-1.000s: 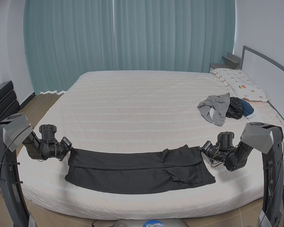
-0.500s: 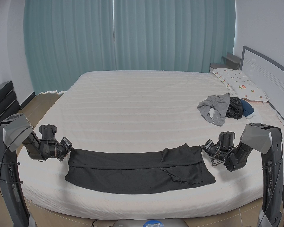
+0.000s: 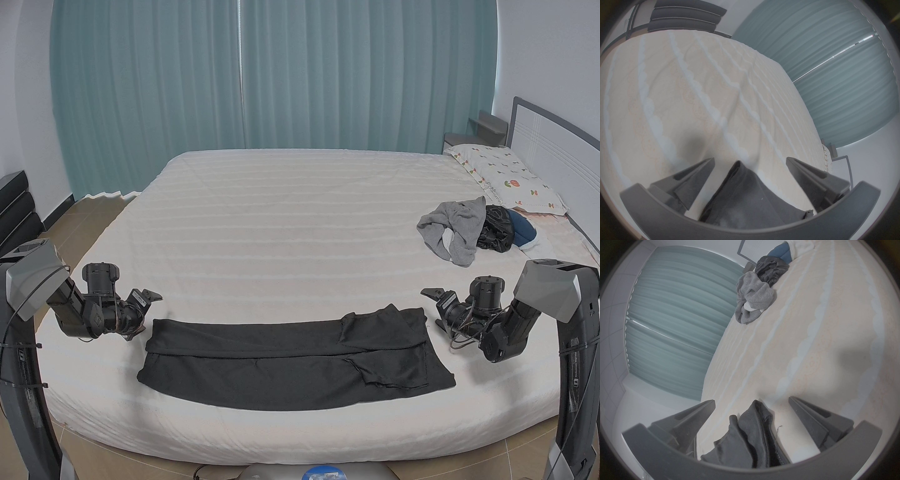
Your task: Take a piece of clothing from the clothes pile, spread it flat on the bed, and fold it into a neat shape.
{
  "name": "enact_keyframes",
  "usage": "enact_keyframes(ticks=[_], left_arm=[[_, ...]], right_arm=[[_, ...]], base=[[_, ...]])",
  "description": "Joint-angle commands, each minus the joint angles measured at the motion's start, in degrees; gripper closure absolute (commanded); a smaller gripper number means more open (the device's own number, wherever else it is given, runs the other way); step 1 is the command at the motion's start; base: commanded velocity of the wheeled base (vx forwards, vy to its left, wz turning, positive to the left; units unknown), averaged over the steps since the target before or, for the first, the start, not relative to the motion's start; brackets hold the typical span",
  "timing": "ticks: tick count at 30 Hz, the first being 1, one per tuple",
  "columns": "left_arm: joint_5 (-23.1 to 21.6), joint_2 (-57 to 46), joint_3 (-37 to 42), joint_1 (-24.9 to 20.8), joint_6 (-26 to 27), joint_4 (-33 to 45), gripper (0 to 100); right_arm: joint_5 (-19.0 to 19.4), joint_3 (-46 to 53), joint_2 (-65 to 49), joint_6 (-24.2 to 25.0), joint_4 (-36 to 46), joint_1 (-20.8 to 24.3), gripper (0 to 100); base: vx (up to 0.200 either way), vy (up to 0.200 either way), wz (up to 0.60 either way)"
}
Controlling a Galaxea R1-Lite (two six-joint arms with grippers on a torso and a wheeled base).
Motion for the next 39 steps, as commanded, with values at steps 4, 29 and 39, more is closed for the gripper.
enact_keyframes(ticks=[4,29,39], left_arm=[[-8.2,-8.2,11.2,3.8,2.6,-1.6,0],[-3.0,-8.3,22.3,-0.1,12.6,-5.9,0],[-1.2,-7.7,22.5,-0.9,12.8,-5.8,100]], right_arm=[[3.6,9.7,-4.8,0.4,-5.3,-1.2,0],[5.5,15.5,-4.9,0.5,-10.8,-0.7,0],[5.5,15.5,-4.8,0.4,-10.8,-0.7,0]], base=[[0.0,0.0,0.0],[-0.048,0.0,0.0],[0.0,0.0,0.0]])
